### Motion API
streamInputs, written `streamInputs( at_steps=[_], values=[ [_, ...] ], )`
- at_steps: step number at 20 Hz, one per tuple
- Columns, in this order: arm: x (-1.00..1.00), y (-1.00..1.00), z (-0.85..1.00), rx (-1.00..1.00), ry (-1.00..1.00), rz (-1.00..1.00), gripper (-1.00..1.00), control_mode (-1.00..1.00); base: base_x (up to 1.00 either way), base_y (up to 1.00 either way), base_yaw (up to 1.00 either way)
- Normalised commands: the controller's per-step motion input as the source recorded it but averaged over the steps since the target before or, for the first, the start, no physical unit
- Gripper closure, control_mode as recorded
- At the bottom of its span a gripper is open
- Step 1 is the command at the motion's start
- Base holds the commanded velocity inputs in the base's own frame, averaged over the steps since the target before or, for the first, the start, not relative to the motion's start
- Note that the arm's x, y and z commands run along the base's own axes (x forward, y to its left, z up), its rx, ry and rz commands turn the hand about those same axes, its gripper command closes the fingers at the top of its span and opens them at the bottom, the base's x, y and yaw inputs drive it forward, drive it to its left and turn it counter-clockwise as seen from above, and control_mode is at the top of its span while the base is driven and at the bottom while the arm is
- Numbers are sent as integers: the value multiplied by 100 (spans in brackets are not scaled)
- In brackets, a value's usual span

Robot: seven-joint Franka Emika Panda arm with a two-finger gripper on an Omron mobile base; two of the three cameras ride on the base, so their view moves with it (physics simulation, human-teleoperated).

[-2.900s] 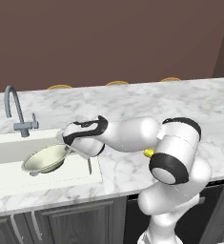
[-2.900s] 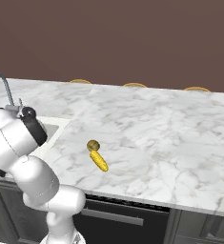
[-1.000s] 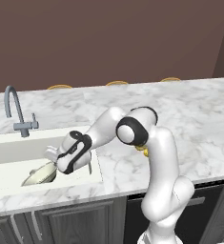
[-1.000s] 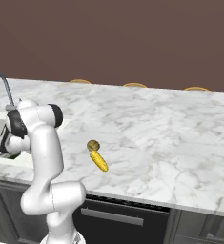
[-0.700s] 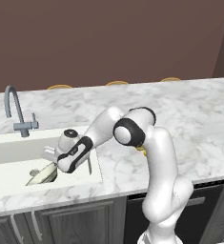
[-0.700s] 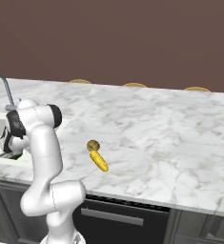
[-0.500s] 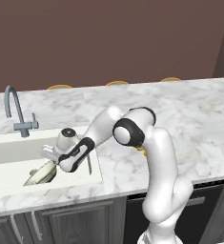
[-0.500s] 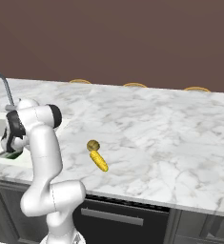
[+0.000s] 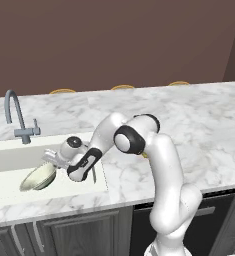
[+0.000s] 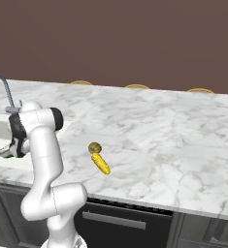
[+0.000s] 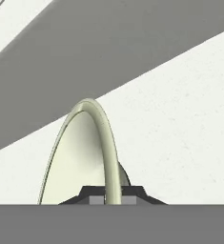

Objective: Dump the corn and squash from the bowl so the bowl can be washed. Place the bowl in the sink after clearing the leftovers.

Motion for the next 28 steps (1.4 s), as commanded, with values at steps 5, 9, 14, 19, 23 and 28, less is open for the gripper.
streamInputs(
  at_steps=[5,9,14,19,23,28],
  values=[
    [85,11,-19,8,0,0,100,-100,0,0,0],
    [68,34,-12,-1,11,-1,100,-100,0,0,0],
    [44,9,-3,-1,29,0,100,-100,0,0,0],
    [11,0,-2,-2,19,0,100,-100,0,0,0],
    [0,0,8,0,0,0,-100,-100,0,0,0],
    [-2,0,46,0,-3,0,-100,-100,0,0,0]
  ],
)
